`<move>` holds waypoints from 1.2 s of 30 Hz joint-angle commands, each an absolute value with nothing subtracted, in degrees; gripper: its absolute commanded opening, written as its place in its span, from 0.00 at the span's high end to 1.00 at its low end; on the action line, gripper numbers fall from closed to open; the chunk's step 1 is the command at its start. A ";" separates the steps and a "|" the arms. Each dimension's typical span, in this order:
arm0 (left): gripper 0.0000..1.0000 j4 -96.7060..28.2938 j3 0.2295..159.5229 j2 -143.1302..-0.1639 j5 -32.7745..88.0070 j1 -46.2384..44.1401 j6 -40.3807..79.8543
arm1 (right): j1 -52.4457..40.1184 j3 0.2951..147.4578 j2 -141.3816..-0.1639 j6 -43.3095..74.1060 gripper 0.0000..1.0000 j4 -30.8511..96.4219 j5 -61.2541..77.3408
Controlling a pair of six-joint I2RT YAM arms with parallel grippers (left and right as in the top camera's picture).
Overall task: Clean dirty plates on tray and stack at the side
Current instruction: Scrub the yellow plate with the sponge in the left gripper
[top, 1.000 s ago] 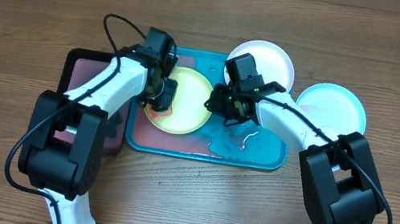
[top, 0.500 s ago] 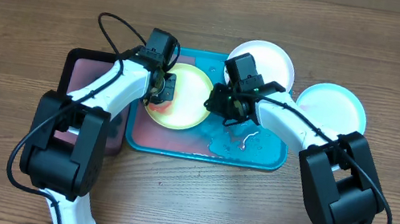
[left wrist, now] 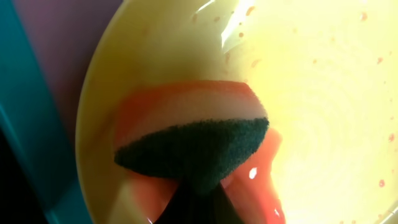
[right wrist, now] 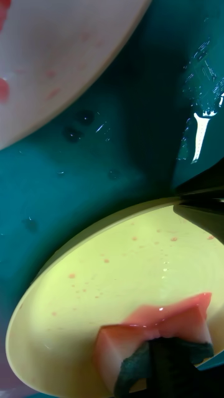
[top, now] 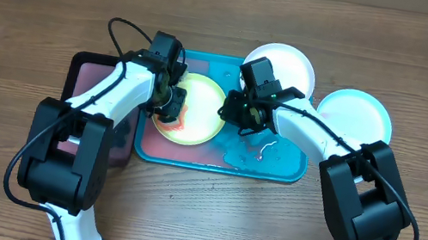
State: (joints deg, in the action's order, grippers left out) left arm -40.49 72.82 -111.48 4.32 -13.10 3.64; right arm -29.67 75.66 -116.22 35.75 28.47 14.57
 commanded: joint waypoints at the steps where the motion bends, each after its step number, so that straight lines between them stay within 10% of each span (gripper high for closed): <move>1: 0.96 -38.92 71.83 -112.22 -2.22 -13.85 10.20 | -30.17 77.01 -116.81 35.55 0.96 28.36 14.24; 8: 0.96 -40.32 71.83 -112.22 -17.10 -13.85 22.72 | -30.26 77.01 -116.81 35.75 0.96 28.60 14.24; 28: 0.96 -41.56 71.83 -112.22 27.92 -13.87 -6.00 | -30.52 77.01 -118.76 37.28 0.96 27.03 17.26; 36: 0.96 -33.69 71.85 -112.22 -4.54 -13.87 15.64 | -30.52 77.01 -118.76 37.26 0.96 27.11 17.28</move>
State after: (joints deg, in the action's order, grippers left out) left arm -35.31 71.96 -111.50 12.64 -13.54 4.93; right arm -30.15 75.79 -116.90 37.15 27.00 16.56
